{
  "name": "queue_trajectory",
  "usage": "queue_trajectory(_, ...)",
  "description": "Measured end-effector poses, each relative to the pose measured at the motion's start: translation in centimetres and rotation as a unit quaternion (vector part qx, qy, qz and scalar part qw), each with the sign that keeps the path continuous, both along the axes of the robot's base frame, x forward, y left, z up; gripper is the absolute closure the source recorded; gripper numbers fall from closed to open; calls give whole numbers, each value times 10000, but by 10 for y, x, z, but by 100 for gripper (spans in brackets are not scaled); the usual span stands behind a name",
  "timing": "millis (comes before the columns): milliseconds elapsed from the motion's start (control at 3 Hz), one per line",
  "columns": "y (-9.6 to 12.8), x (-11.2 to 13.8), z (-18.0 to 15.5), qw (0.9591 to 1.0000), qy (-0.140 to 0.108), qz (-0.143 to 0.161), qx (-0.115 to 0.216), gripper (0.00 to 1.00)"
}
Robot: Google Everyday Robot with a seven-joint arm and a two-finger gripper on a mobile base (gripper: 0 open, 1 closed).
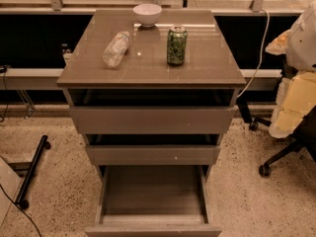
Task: Place green can into bottom drawer
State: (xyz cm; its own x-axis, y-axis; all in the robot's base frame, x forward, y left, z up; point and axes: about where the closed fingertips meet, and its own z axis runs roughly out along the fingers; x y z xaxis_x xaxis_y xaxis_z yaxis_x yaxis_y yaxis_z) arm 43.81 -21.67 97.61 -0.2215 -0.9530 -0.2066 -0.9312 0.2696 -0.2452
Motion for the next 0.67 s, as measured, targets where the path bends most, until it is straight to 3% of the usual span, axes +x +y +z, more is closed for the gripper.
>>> queue_trajectory(667,4,6,1,9998,-127,-47,129,0)
